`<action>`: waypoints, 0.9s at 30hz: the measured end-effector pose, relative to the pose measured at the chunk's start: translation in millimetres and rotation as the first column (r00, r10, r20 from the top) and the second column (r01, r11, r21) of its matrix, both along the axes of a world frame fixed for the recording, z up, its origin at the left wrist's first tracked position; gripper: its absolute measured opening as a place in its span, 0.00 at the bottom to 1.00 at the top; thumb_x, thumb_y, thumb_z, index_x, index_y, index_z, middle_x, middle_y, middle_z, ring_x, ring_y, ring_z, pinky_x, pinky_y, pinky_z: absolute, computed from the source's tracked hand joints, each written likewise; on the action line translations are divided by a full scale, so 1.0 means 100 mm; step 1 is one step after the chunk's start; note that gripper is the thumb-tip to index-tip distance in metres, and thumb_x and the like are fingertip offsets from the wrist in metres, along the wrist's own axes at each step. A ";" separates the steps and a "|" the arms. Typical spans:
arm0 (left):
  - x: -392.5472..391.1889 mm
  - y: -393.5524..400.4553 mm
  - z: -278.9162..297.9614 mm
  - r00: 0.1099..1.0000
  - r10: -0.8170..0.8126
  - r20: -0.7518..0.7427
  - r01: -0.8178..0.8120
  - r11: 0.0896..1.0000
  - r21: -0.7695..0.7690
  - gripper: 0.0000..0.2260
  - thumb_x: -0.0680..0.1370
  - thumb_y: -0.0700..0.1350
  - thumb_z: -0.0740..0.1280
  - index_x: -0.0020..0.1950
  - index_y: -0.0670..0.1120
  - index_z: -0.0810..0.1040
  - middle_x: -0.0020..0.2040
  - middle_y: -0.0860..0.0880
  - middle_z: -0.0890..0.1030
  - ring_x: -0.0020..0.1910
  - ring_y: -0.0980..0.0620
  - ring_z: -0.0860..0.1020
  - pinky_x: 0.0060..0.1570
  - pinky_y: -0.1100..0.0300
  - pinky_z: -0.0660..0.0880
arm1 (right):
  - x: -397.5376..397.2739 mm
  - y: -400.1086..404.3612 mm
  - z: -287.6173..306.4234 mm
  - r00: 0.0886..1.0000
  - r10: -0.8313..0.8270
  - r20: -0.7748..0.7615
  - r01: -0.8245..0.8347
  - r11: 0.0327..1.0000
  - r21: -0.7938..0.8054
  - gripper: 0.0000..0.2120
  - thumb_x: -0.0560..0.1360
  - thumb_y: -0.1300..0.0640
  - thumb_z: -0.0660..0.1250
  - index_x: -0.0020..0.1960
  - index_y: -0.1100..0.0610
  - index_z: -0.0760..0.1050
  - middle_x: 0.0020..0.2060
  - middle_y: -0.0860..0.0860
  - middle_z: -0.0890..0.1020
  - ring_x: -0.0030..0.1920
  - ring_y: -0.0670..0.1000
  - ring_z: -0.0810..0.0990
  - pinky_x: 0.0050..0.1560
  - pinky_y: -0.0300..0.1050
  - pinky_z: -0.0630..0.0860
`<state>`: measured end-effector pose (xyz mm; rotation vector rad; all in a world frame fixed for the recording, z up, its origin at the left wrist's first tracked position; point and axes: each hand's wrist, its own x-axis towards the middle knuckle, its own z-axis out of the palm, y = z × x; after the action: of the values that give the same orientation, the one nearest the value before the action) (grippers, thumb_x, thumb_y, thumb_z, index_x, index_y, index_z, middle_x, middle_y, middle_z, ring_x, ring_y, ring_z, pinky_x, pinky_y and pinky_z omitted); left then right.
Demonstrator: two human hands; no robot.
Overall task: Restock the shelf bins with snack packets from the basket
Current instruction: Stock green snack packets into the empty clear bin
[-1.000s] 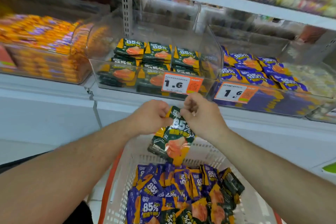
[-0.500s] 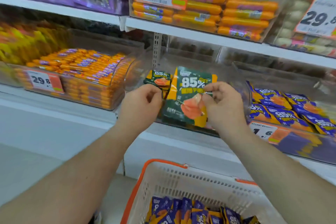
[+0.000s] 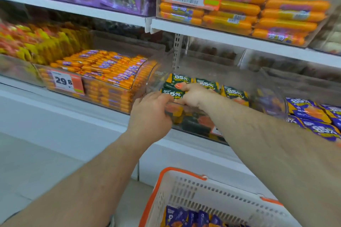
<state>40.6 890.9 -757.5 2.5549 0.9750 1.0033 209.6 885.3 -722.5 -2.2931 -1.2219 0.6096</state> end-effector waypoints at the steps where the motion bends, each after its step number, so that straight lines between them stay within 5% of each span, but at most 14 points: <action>1: 0.00 -0.01 0.00 1.000 -0.004 -0.017 0.004 1.000 -0.004 0.21 0.65 0.39 0.66 0.57 0.49 0.81 0.55 0.48 0.82 0.58 0.43 0.77 0.52 0.52 0.68 | -0.02 0.01 0.02 0.986 0.056 0.159 -0.042 0.995 -0.089 0.29 0.78 0.50 0.69 0.75 0.56 0.66 0.73 0.54 0.69 0.71 0.55 0.70 0.69 0.46 0.68; 3: 0.00 -0.02 -0.01 0.999 -0.010 -0.043 0.009 1.000 -0.019 0.22 0.67 0.38 0.68 0.60 0.49 0.79 0.59 0.49 0.80 0.62 0.45 0.74 0.55 0.52 0.67 | -0.05 0.03 0.03 0.938 0.139 0.317 -0.079 0.977 -0.196 0.27 0.80 0.47 0.64 0.75 0.58 0.67 0.76 0.53 0.64 0.73 0.54 0.67 0.66 0.44 0.67; 7: 0.02 -0.02 -0.01 0.998 -0.011 -0.057 0.009 0.999 -0.034 0.20 0.69 0.39 0.67 0.60 0.49 0.77 0.59 0.50 0.79 0.63 0.46 0.73 0.56 0.51 0.67 | -0.09 0.07 0.01 0.906 0.238 0.350 -0.123 0.939 -0.321 0.21 0.83 0.51 0.58 0.74 0.57 0.67 0.69 0.55 0.73 0.65 0.55 0.75 0.54 0.43 0.72; 12: 0.04 -0.01 -0.01 1.000 -0.016 0.005 0.016 1.000 0.001 0.15 0.71 0.40 0.66 0.57 0.48 0.79 0.56 0.50 0.80 0.59 0.46 0.75 0.55 0.52 0.67 | -0.08 0.06 0.00 0.885 0.284 0.369 -0.166 0.932 -0.321 0.21 0.83 0.48 0.57 0.70 0.58 0.70 0.65 0.57 0.76 0.62 0.57 0.76 0.59 0.47 0.74; 14: 0.04 -0.03 0.00 0.990 -0.082 0.119 0.068 0.991 0.116 0.13 0.69 0.39 0.64 0.51 0.46 0.81 0.49 0.49 0.82 0.52 0.44 0.78 0.48 0.53 0.69 | -0.09 0.04 0.00 0.917 0.213 0.338 -0.150 0.968 -0.202 0.21 0.80 0.45 0.60 0.67 0.56 0.75 0.63 0.56 0.77 0.58 0.53 0.77 0.56 0.48 0.76; 17: 0.05 -0.10 0.02 0.952 -0.220 0.212 0.172 0.960 0.221 0.13 0.67 0.42 0.58 0.46 0.44 0.80 0.42 0.49 0.81 0.43 0.46 0.77 0.40 0.56 0.72 | -0.10 -0.09 0.06 0.934 -0.054 0.354 -0.032 0.972 0.232 0.11 0.78 0.50 0.65 0.54 0.51 0.82 0.53 0.49 0.84 0.53 0.51 0.80 0.52 0.47 0.78; 21: 0.09 -0.32 -0.10 0.929 -0.306 0.208 0.300 0.952 0.060 0.11 0.68 0.41 0.59 0.44 0.45 0.80 0.41 0.52 0.81 0.39 0.49 0.77 0.37 0.58 0.75 | -0.25 -0.58 0.02 0.928 -0.202 0.314 -0.081 0.713 0.697 0.07 0.75 0.57 0.64 0.41 0.52 0.80 0.25 0.43 0.74 0.31 0.44 0.73 0.37 0.44 0.75; 24: 0.17 -0.64 -0.21 0.899 -0.438 -0.001 0.429 0.882 -0.196 0.08 0.72 0.39 0.62 0.46 0.51 0.76 0.45 0.51 0.82 0.42 0.46 0.78 0.39 0.55 0.73 | -0.33 -1.12 -0.25 0.952 -0.225 0.208 -0.059 0.534 0.843 0.06 0.71 0.59 0.65 0.37 0.54 0.78 0.22 0.45 0.70 0.27 0.44 0.69 0.33 0.40 0.69; 27: 0.29 -0.94 -0.42 0.709 -0.614 -0.347 0.495 0.784 -0.375 0.11 0.76 0.40 0.62 0.52 0.56 0.73 0.52 0.53 0.82 0.47 0.52 0.78 0.48 0.57 0.74 | -0.26 -1.64 -0.77 0.967 -0.253 0.031 0.138 0.622 0.771 0.07 0.72 0.59 0.65 0.36 0.52 0.77 0.26 0.52 0.75 0.28 0.49 0.71 0.32 0.41 0.68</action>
<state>69.4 797.2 -799.1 2.6327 0.3032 0.0932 183.8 721.7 -799.9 -1.6893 -0.9873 -0.1667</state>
